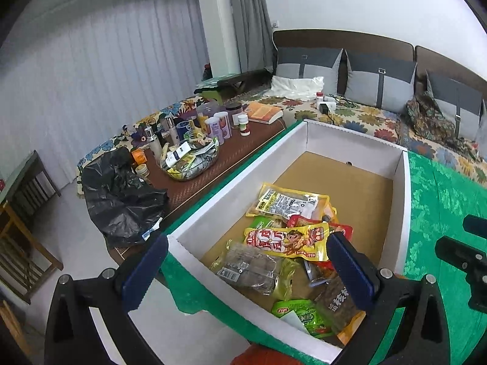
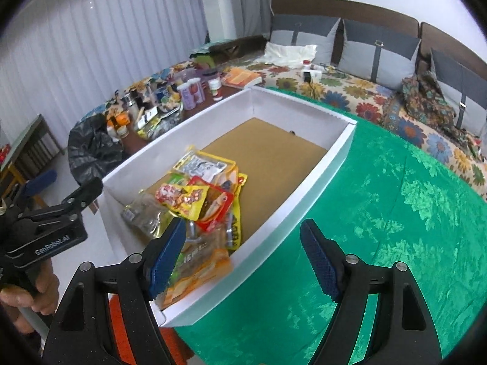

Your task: Organize snacks

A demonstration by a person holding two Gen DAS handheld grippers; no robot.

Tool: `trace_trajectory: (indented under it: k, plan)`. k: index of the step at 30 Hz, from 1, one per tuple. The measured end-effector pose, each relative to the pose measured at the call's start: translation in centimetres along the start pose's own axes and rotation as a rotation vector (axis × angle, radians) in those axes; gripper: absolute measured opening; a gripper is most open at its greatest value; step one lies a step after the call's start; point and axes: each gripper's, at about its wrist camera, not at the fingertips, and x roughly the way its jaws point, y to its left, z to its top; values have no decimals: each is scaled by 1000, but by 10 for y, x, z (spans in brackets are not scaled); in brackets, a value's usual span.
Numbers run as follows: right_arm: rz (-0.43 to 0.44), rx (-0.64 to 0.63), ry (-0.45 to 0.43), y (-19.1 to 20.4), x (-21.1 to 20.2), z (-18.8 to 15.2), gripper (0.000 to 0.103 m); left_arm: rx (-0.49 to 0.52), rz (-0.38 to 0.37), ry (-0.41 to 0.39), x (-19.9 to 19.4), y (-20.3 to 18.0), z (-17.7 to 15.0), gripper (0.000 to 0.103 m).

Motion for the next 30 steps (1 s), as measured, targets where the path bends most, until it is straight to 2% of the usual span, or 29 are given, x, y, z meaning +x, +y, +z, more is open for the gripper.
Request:
trace_trajectory:
  k: [7,12,23,30]
  plan:
    - [-21,-29,29,17,-1,1,81,48,7,-8,-3,-2,-3,103]
    - [-32,-43,51,26,-1,5,81,36,-18,11,-2,0,-3,103]
    - [-35,-42,69,29,4,5,81,37,-17,12,2,-2,-3,103]
    - [-32,-41,73,29,7,5,81,2,-25,55,6,0,-8,103]
